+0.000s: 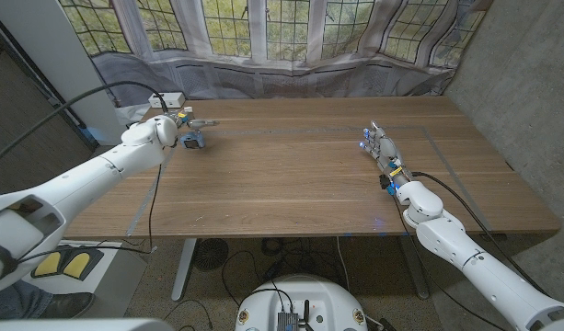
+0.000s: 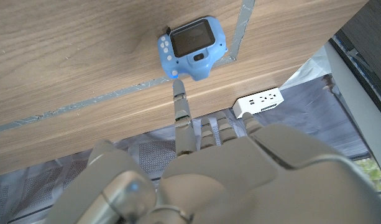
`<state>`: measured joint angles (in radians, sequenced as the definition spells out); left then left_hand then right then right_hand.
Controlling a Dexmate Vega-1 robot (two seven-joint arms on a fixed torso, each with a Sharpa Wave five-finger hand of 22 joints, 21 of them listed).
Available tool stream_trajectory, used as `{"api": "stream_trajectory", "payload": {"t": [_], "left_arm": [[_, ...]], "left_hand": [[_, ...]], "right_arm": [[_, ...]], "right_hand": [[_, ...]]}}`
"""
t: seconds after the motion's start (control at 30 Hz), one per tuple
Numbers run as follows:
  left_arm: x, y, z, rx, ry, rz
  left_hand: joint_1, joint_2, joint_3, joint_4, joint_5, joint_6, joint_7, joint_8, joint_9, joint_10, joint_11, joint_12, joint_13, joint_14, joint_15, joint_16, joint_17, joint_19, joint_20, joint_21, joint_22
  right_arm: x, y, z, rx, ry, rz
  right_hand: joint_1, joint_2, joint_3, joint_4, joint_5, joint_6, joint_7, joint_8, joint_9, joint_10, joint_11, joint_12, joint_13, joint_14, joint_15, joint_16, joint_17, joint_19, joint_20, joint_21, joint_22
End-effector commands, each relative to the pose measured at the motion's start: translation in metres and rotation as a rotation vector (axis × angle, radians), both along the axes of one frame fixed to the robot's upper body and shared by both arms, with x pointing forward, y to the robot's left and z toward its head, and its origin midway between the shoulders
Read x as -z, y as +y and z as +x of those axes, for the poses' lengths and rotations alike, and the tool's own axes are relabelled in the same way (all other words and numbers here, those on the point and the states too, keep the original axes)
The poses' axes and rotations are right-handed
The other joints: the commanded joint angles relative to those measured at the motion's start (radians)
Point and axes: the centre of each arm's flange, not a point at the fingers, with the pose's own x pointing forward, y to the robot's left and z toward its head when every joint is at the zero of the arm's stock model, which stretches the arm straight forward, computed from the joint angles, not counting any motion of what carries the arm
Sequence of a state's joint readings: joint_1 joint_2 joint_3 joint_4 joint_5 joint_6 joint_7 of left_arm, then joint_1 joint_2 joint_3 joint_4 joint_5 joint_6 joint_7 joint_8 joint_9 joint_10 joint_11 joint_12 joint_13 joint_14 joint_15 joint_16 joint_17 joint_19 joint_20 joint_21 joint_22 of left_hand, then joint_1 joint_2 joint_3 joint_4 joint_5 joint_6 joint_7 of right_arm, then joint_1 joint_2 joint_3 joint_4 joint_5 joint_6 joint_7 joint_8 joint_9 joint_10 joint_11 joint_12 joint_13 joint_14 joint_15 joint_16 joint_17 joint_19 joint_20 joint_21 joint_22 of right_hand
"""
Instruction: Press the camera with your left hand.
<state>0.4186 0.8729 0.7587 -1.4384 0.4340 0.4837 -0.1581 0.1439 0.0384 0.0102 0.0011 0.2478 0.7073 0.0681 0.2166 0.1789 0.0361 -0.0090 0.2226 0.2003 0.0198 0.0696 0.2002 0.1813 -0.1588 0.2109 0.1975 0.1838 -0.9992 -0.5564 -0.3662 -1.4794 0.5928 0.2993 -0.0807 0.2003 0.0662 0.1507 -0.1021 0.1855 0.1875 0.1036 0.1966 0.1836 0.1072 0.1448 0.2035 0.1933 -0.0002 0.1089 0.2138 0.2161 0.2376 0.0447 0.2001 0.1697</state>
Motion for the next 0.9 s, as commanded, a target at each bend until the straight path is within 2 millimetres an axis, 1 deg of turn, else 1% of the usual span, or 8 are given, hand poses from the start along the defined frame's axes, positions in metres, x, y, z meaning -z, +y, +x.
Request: {"api": "stream_trajectory", "payload": {"t": [0.03, 0.4, 0.9], "left_arm": [[0.0039, -0.0011, 0.0009, 0.000, 0.003, 0.001], [0.0062, 0.0018, -0.0018, -0.003, 0.003, -0.006], [0.0136, 0.0025, 0.0004, -0.008, 0.015, -0.019]], "left_hand": [[0.009, 0.012, 0.010, 0.000, 0.006, 0.011, 0.000, 0.004, 0.004, 0.011, 0.002, 0.005, 0.000, 0.010, 0.002, 0.005, 0.003, 0.006, 0.000, 0.009, 0.003], [0.015, 0.016, 0.012, -0.002, 0.005, 0.020, -0.001, 0.004, 0.004, 0.017, 0.000, 0.007, 0.000, 0.019, 0.004, 0.006, 0.003, 0.011, 0.000, 0.010, 0.003], [0.022, 0.021, 0.014, -0.004, 0.003, 0.028, -0.001, 0.003, 0.004, 0.020, 0.000, 0.007, 0.000, 0.030, 0.006, 0.007, 0.003, 0.014, 0.001, 0.011, 0.003]], "right_arm": [[0.0008, 0.0008, -0.0001, 0.002, 0.001, 0.006], [0.0018, 0.0015, 0.0014, -0.002, 0.000, 0.005], [0.0000, 0.0008, 0.0004, 0.001, -0.003, 0.008]], "right_hand": [[-0.007, -0.002, 0.002, -0.003, 0.006, 0.009, -0.006, 0.000, 0.005, 0.003, 0.005, -0.001, 0.001, -0.001, 0.008, -0.004, 0.003, 0.003, 0.007, -0.004, 0.004], [-0.008, -0.002, 0.002, -0.003, 0.006, 0.010, -0.005, 0.000, 0.005, 0.004, 0.003, -0.001, 0.001, 0.000, 0.008, -0.004, 0.003, 0.002, 0.006, -0.004, 0.004], [-0.009, -0.002, 0.002, -0.003, 0.006, 0.010, -0.006, 0.000, 0.005, 0.003, 0.003, -0.002, 0.001, 0.000, 0.008, -0.004, 0.003, 0.002, 0.008, -0.004, 0.004]]}}
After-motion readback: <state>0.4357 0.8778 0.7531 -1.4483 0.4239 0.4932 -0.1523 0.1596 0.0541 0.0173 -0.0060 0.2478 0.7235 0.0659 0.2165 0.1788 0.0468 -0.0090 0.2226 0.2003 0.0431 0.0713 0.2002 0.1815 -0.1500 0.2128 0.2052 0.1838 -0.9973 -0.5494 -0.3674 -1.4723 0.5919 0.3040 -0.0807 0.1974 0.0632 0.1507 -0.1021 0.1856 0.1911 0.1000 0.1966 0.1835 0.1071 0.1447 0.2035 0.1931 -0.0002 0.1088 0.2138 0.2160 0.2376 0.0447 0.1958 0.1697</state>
